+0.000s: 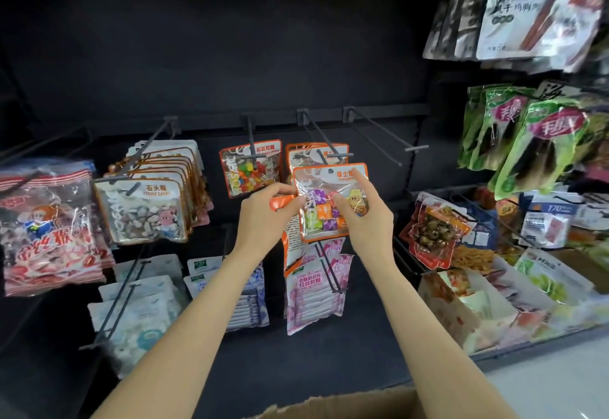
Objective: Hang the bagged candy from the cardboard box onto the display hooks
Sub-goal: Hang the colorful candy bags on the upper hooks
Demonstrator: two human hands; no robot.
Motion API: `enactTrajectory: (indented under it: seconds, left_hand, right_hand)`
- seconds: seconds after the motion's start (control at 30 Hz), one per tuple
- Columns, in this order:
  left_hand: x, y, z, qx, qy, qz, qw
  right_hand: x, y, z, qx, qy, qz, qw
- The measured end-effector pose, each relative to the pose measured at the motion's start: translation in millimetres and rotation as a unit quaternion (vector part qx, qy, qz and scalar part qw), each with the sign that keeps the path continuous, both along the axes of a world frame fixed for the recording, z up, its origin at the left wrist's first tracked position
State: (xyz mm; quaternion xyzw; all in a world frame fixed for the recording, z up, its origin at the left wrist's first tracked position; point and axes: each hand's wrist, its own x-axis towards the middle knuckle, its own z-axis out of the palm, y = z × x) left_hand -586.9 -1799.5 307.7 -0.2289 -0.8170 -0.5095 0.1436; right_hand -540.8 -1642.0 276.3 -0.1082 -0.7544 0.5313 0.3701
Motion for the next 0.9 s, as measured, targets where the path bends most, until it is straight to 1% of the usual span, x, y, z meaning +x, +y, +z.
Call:
enactTrajectory:
  seconds: [0.1,0.17,0.3,0.4,0.43,0.47,0.5,0.53,0.57,0.6,0.63,0.67,0.7,0.73,0.8,0.83,0.87,0.9]
  left_hand:
    - [-10,9,2,-0.018,0.008,0.018,1.000]
    - [-20,16,7,-0.047,0.006,0.041,0.998]
    - [-38,14,11,-0.093,-0.008,0.063,0.994]
    - [-32,-1,8,-0.151,-0.013,0.051,0.987]
    - [-27,-6,5,-0.151,-0.023,0.041,0.987]
    - [-22,-11,2,-0.137,-0.041,0.033,0.989]
    - [-17,-14,-1,-0.115,-0.064,0.026,0.991]
    - [-13,-17,-3,-0.089,-0.083,0.021,0.992]
    - [-11,-17,-5,-0.061,-0.098,0.018,0.993]
    - [-10,-15,-6,-0.030,-0.117,0.012,0.993]
    - [-8,-12,-6,-0.004,-0.138,0.003,0.990]
    - [-7,-8,-6,0.003,-0.154,-0.006,0.988]
    - [-5,-4,-4,-0.002,-0.162,-0.018,0.987]
    - [-2,0,-3,-0.004,-0.168,-0.030,0.985]
    - [6,8,2,0.024,-0.175,-0.064,0.982]
    - [11,10,6,0.046,-0.164,-0.086,0.982]
    - [15,12,8,0.060,-0.131,-0.100,0.985]
    - [18,13,10,0.048,-0.063,-0.100,0.992]
  right_hand:
    - [-13,4,2,0.027,-0.021,-0.013,0.999]
    - [-26,8,7,0.087,-0.043,-0.042,0.994]
    - [-52,13,14,0.196,-0.085,-0.099,0.972]
    - [-62,14,9,0.290,-0.054,-0.174,0.940]
    - [-57,13,5,0.293,-0.034,-0.201,0.934]
    - [-47,9,1,0.279,-0.019,-0.202,0.939]
    - [-31,2,-3,0.257,-0.006,-0.163,0.953]
    - [-11,-7,-7,0.233,0.006,-0.088,0.969]
    - [9,-18,-9,0.215,0.003,0.004,0.977]
    - [28,-29,-11,0.212,-0.025,0.081,0.974]
    - [41,-38,-15,0.230,-0.063,0.122,0.963]
    - [49,-45,-19,0.255,-0.091,0.126,0.954]
    - [52,-49,-23,0.274,-0.107,0.094,0.951]
    - [51,-48,-26,0.279,-0.102,0.044,0.954]
    - [50,-40,-25,0.243,-0.050,-0.031,0.968]
    - [49,-31,-23,0.198,-0.025,-0.039,0.979]
    - [48,-20,-19,0.125,-0.004,-0.022,0.992]
    - [47,-10,-13,0.031,0.010,0.019,0.999]
